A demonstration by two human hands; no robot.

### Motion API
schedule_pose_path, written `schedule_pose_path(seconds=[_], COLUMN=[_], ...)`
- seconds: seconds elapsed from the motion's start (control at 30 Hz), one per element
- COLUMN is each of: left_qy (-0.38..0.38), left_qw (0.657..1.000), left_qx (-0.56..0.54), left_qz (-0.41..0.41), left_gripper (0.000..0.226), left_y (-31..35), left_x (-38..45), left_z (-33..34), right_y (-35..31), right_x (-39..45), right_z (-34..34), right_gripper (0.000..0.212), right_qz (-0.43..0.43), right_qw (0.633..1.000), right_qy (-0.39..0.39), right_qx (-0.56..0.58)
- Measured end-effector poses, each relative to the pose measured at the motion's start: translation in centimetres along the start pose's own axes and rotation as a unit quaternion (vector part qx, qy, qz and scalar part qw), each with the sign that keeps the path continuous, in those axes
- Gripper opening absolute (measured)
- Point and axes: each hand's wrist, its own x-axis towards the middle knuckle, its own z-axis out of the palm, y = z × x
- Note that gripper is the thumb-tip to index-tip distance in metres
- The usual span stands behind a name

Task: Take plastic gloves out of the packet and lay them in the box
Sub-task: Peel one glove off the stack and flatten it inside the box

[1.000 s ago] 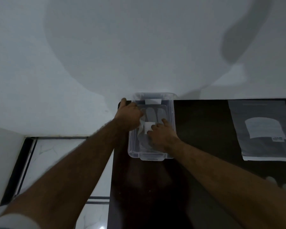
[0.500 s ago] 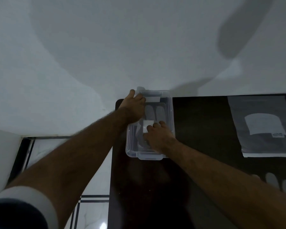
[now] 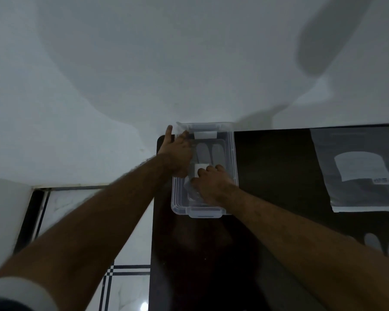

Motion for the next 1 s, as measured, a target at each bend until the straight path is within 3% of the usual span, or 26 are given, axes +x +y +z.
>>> schedule_pose_path(seconds=[0.2,0.43,0.6,0.8,0.9,1.0], left_qy=[0.01,0.141,0.23,0.268,0.255,0.152], left_qw=[0.997,0.985,0.956,0.939,0.947,0.985], left_qx=[-0.071,-0.081,-0.151,-0.198,-0.182,-0.08], left_qz=[-0.023,-0.062,-0.101,-0.083,-0.063,-0.012], left_gripper=[0.049,0.045,0.043,0.038,0.039,0.031], left_y=[-0.7,-2.4,-0.9,0.9,1.2,1.9], left_x=[0.5,-2.9,-4.8,-5.6,-4.2,-1.7], left_z=[-0.1,-1.4,-0.4,1.4,1.2,0.3], right_y=[0.4,0.5,0.4,1.0,2.0,1.9], right_x=[0.3,0.4,1.9,1.6,1.1,0.8], right_z=[0.2,0.3,1.2,0.6,-0.2,0.0], right_gripper=[0.047,0.053,0.063,0.077,0.082,0.068], right_qz=[-0.007,-0.061,-0.095,-0.09,-0.027,0.002], right_qw=[1.0,0.998,0.994,0.994,0.996,1.0], right_qy=[-0.016,0.026,0.048,0.025,0.029,0.017], right_qx=[-0.007,0.003,0.024,0.056,0.081,0.023])
